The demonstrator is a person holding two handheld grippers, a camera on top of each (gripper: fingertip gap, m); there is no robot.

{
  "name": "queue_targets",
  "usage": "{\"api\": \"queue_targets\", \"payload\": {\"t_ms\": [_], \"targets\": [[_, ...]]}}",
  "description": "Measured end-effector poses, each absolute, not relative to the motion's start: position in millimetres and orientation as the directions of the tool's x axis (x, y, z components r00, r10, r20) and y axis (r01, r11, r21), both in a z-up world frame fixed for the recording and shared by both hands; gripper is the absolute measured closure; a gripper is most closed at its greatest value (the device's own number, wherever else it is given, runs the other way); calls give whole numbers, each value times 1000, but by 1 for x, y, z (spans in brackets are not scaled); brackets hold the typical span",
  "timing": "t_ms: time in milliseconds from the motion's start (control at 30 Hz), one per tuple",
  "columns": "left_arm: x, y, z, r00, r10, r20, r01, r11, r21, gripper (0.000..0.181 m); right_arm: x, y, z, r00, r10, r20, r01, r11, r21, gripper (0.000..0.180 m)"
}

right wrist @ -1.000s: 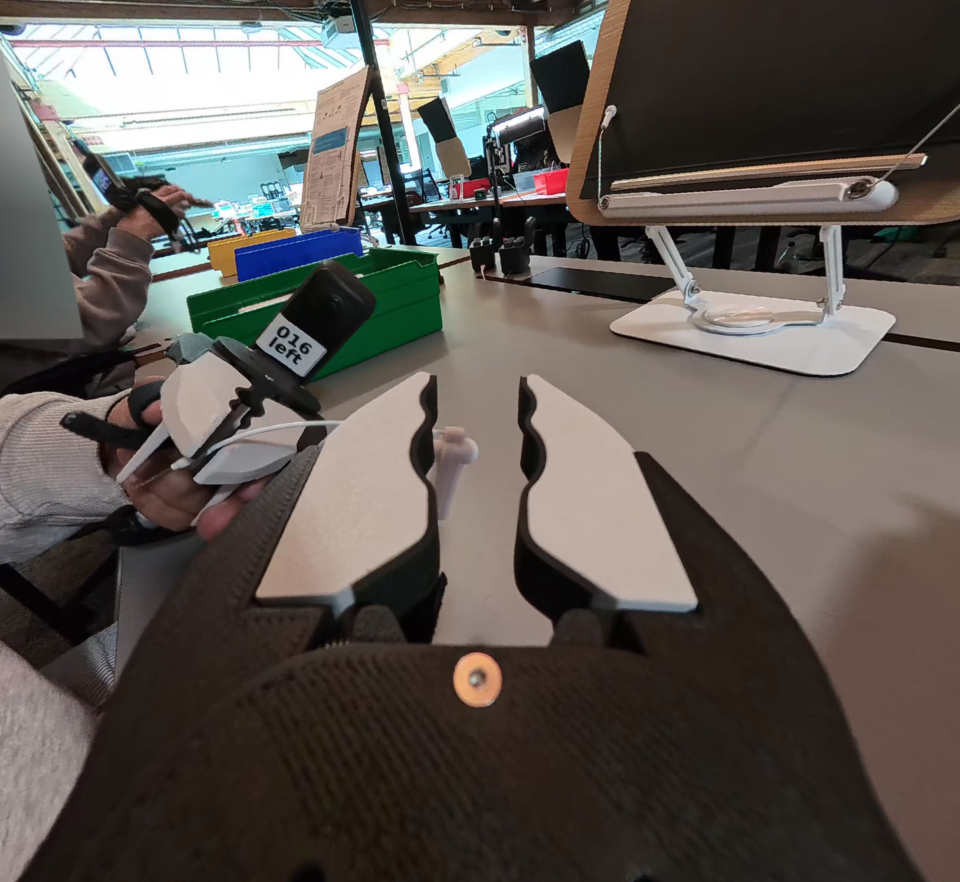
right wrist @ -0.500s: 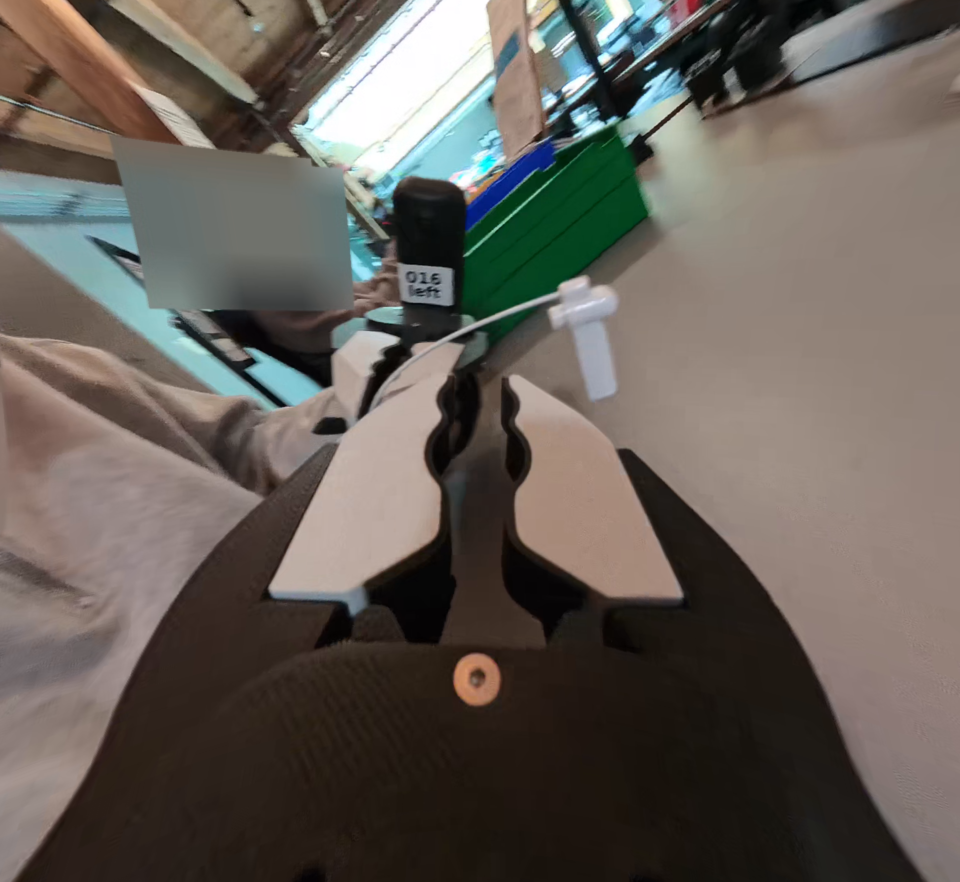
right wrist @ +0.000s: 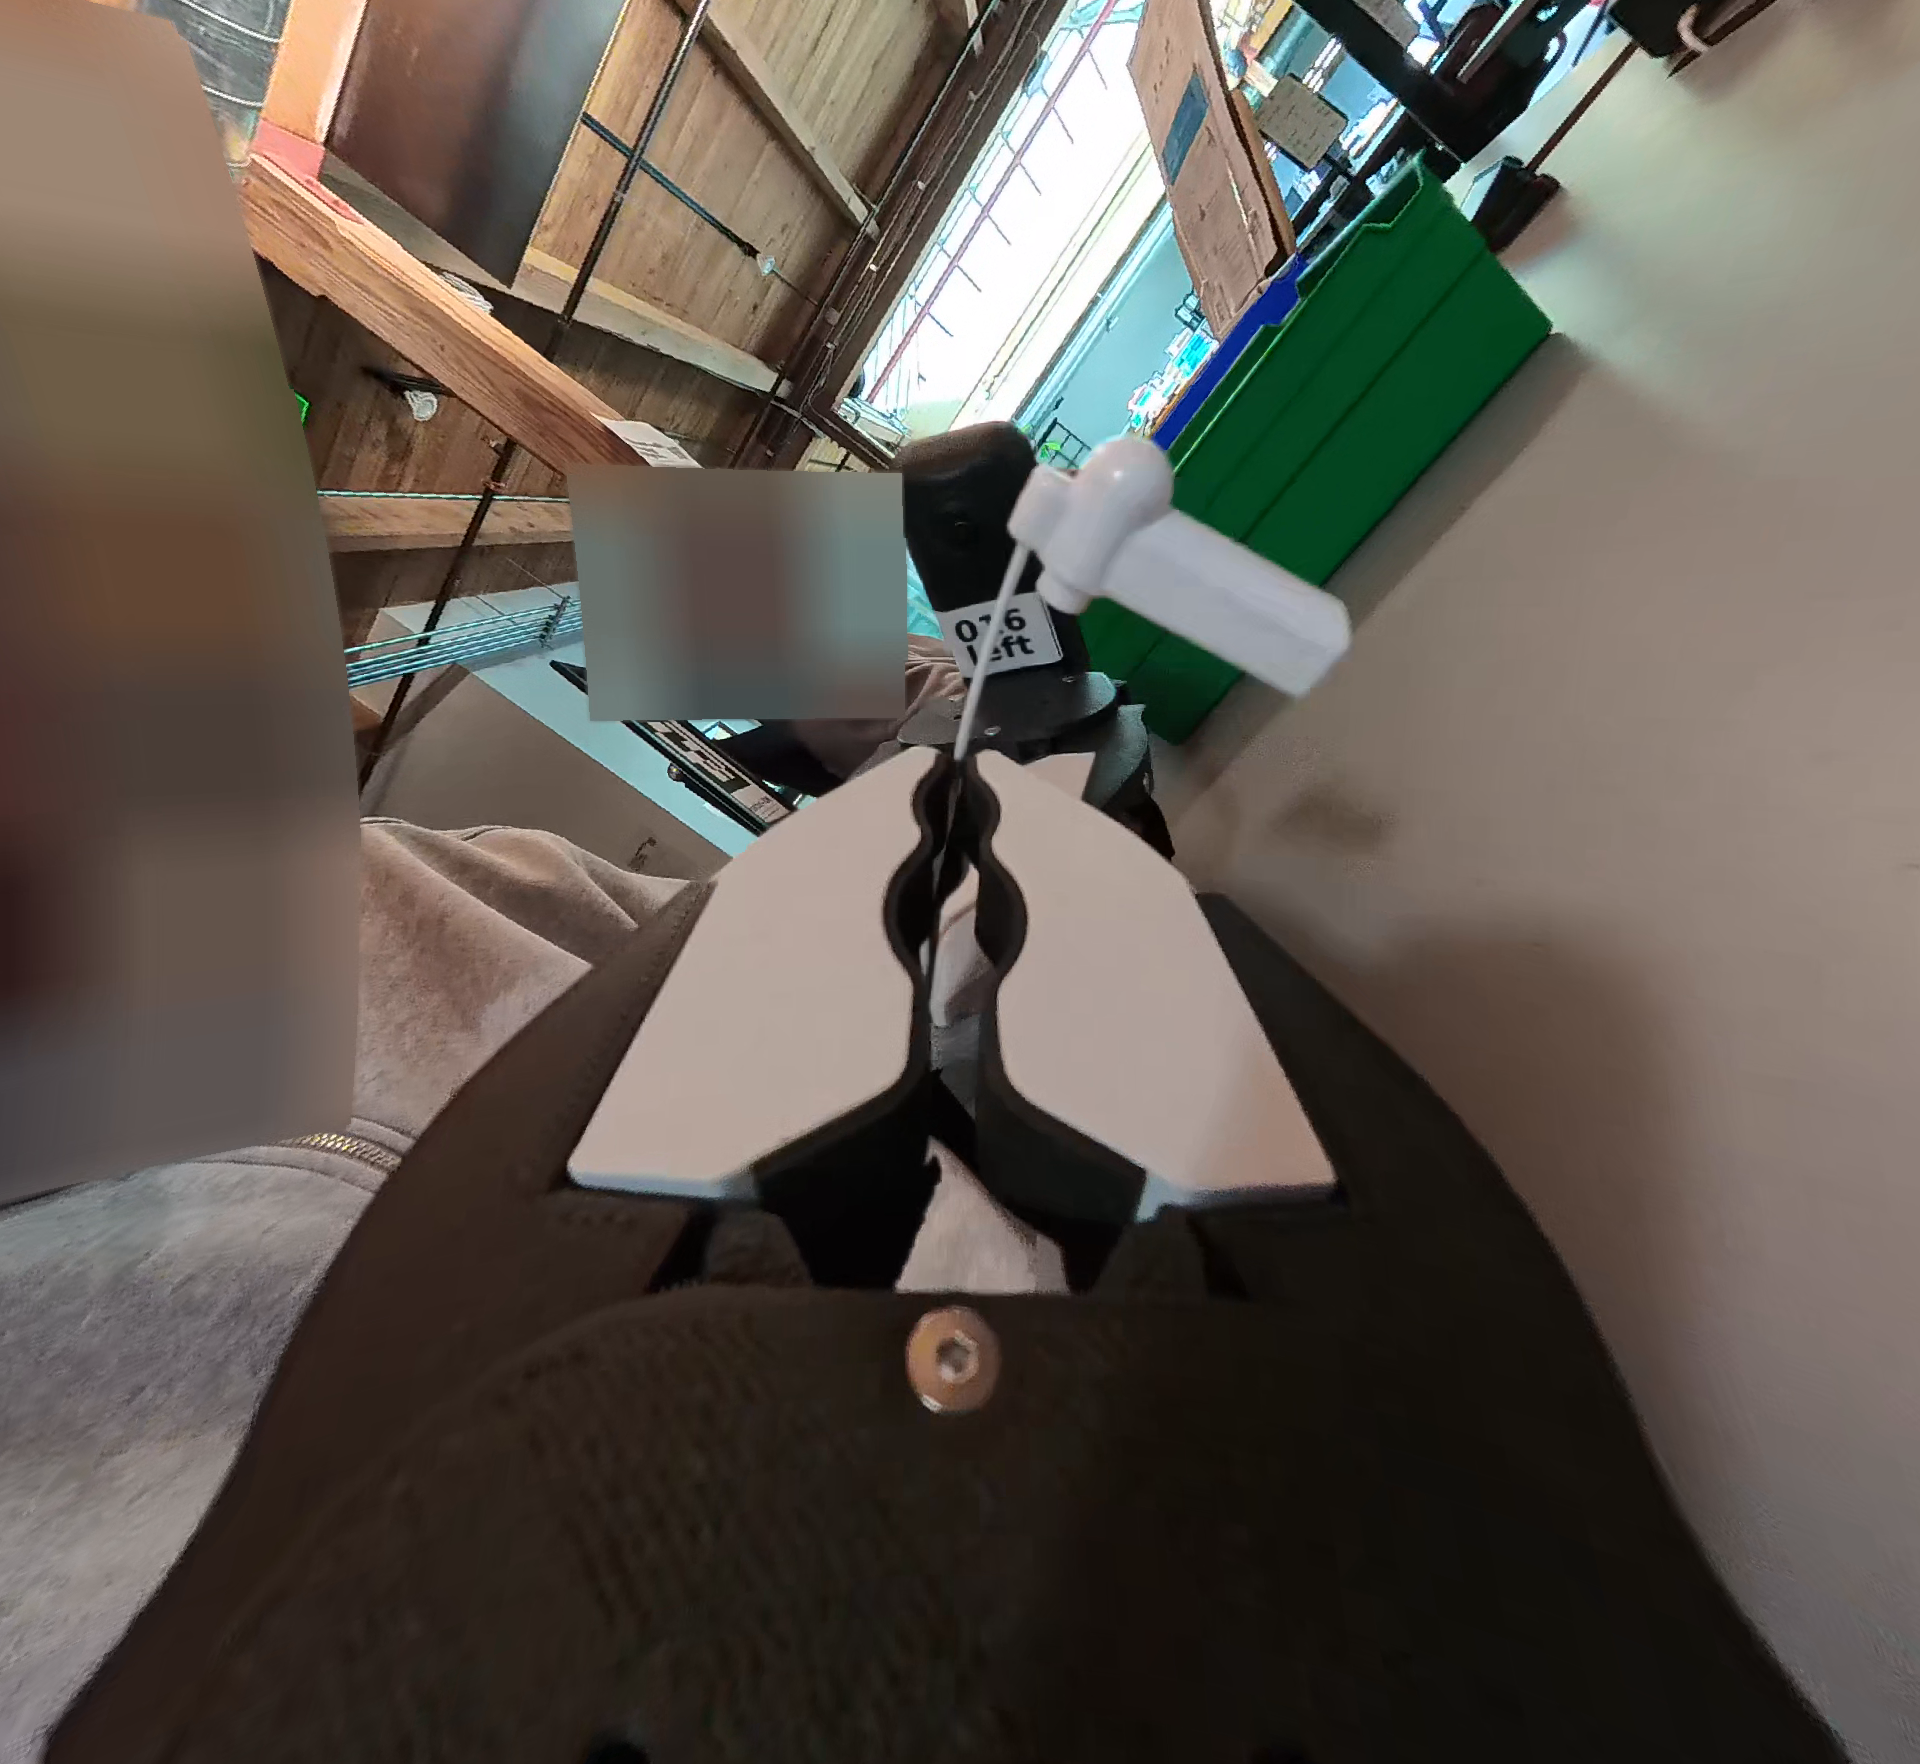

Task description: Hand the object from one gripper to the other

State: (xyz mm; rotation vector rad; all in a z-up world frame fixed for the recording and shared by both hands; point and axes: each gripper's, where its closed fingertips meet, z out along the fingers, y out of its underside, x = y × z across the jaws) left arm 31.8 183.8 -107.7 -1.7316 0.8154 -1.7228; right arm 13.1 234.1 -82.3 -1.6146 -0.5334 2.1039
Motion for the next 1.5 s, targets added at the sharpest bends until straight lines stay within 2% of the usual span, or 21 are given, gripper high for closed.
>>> {"api": "queue_targets", "payload": {"t_ms": [267, 400, 500, 600, 767, 1067, 1400, 1500], "targets": [[30, 190, -112, 21, -741, 671, -17, -672, -741, 177, 15, 236, -79, -176, 623, -762, -129, -782, -610, 178], [29, 198, -116, 74, -736, 673, 3, -675, -738, 147, 15, 235, -84, -117, 687, -717, -93, -727, -681, 178], [23, 207, -113, 103, -736, 669, 51, -668, -743, 138, 13, 231, -91, -71, 738, -671, -30, -674, -738, 178], [16, 215, -107, 108, -733, 672, 105, -664, -741, 142, 8, 224, -97, -62, 762, -645, 30, -644, -764, 178], [8, 218, -99, 84, -738, 669, 153, -654, -741, 169, 1, 215, -109, -39, 783, -621, 117, -614, -781, 178], [8, 224, -107, 182, -744, 642, 126, -630, -766, 172, -9, 205, -129, 18, 816, -578, 239, -565, -790, 178], [10, 222, -108, 206, -763, 613, 98, -607, -788, 178, -10, 203, -130, 12, 828, -560, 232, -547, -804, 177], [9, 220, -102, 186, -782, 595, 116, -584, -803, 179, -9, 206, -129, 15, 835, -550, 210, -540, -815, 159]]}}
